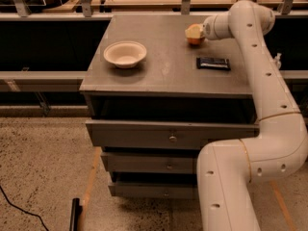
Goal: Move orange near rxbar blueberry
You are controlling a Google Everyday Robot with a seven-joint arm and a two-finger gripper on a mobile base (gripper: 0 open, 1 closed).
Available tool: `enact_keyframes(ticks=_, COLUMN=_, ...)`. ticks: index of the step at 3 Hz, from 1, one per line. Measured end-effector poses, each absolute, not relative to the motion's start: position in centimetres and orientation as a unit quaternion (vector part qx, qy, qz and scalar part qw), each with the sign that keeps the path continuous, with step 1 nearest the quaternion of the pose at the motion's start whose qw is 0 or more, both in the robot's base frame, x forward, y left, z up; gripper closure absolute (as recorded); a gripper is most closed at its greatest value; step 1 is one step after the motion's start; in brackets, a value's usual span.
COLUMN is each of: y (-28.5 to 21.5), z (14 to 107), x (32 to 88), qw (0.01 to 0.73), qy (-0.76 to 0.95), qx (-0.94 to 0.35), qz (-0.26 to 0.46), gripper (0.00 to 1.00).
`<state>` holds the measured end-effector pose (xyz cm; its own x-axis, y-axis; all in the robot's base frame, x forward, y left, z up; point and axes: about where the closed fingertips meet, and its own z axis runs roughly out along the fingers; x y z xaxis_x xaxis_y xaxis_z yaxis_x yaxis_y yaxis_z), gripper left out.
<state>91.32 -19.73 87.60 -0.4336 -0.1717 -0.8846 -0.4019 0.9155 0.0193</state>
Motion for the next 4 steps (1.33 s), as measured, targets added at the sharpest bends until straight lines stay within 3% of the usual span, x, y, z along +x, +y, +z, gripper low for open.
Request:
enact_keyframes(ticks=2, y=-20.1, z=84.3, x=90.9, qw=0.486, qy=0.852, qx=-0.158, qz=0.117, gripper=1.0)
enact_keyframes(ticks=4, y=-17.8, z=94.1, x=88.1, qw=0.57, qy=0.797, qx=-0.177, qz=0.097, gripper=1.0)
